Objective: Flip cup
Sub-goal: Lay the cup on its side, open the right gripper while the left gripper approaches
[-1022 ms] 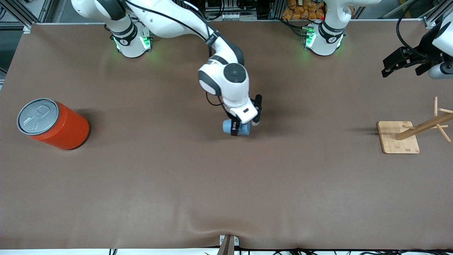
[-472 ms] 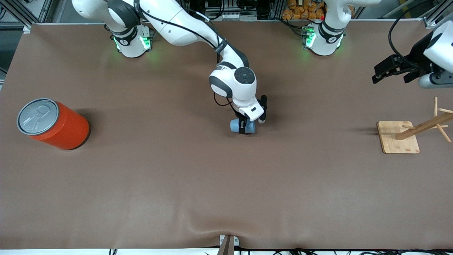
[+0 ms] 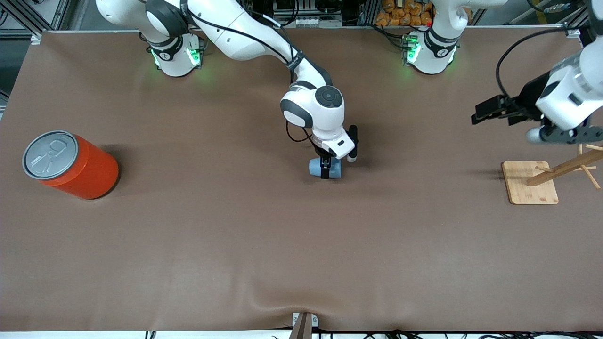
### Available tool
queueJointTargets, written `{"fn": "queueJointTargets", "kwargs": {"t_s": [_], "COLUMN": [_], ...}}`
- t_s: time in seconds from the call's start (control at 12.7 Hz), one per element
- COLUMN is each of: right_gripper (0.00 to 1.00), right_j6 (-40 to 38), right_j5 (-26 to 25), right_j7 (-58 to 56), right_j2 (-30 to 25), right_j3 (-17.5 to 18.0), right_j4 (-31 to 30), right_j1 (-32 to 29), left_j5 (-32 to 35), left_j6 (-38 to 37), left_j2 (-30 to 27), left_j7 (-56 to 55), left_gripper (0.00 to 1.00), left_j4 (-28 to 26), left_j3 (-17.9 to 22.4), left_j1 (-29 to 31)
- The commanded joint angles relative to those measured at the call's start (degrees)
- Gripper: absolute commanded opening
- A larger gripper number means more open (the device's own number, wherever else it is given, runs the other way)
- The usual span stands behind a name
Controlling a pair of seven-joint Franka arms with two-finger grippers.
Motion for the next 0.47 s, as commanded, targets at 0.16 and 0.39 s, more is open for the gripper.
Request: {"fn": "queueJointTargets", "kwargs": {"t_s": [0.16, 0.39], "right_gripper": [1.0, 1.0], "right_j6": [-6.2, -17.7], "right_j5": [-0.9, 3.7], "right_j7": [0.5, 0.3], "right_j2": [-1.8, -6.5], "right_j3": [0.4, 0.3], "right_j4": [1.7, 5.2], "right_j1": [-0.7, -1.0], "left_j5": [-3.3, -5.4], "left_j6": [2.2, 2.6], "left_j2": [3.8, 4.5], "left_j7": [0.1, 0.1], "left_gripper": [1.0, 1.0], "left_j4": [0.2, -0.5], "left_j3": [-0.3, -0.4], "left_j1": [-0.8, -0.8]}}
